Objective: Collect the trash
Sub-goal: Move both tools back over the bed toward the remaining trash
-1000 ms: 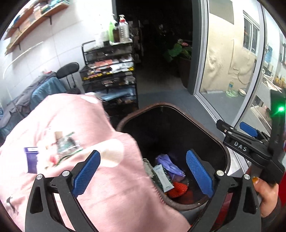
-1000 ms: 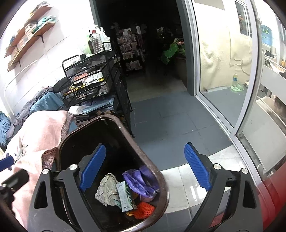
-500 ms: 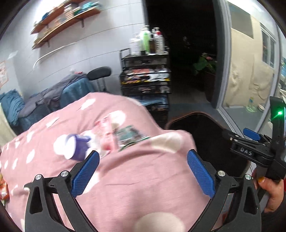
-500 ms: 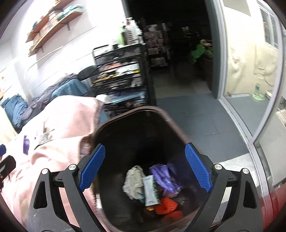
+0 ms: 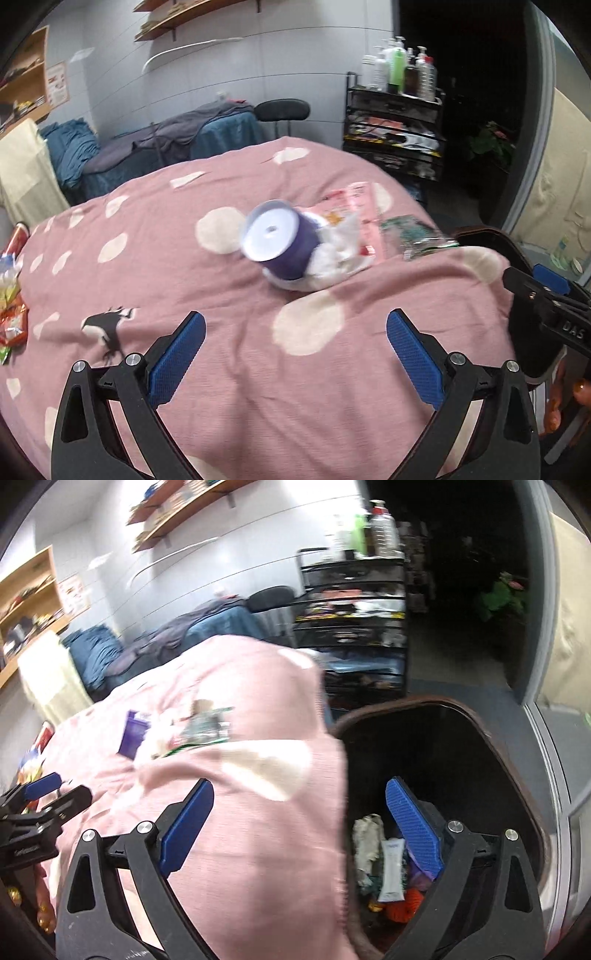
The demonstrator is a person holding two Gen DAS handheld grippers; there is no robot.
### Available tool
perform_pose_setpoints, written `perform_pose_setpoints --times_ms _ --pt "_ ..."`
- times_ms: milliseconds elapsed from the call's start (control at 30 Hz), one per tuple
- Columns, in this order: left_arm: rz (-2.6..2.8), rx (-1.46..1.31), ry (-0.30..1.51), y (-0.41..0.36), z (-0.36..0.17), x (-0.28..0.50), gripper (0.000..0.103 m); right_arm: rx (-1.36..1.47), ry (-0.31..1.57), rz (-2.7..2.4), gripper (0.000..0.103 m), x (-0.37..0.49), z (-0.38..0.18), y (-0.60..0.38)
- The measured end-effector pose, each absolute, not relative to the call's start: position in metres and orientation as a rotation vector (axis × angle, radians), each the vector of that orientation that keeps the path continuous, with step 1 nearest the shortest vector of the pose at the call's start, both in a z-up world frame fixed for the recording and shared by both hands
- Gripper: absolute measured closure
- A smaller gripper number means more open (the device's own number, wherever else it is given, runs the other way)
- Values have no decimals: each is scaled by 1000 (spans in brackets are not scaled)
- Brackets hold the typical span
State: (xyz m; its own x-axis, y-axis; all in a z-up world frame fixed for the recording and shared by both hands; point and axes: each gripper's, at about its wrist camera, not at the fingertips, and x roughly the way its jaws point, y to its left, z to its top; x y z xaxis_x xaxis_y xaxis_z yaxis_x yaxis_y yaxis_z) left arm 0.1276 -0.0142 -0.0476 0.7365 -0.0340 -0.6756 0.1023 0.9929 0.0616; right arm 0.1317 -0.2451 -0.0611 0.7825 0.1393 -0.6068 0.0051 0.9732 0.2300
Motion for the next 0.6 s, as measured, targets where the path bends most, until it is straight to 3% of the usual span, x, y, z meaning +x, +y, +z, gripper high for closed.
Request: perform_pose_setpoints --times_ms 600 --pt "-122 -90 823 42 -57 178 6 114 776 184 10 205 -53 -181"
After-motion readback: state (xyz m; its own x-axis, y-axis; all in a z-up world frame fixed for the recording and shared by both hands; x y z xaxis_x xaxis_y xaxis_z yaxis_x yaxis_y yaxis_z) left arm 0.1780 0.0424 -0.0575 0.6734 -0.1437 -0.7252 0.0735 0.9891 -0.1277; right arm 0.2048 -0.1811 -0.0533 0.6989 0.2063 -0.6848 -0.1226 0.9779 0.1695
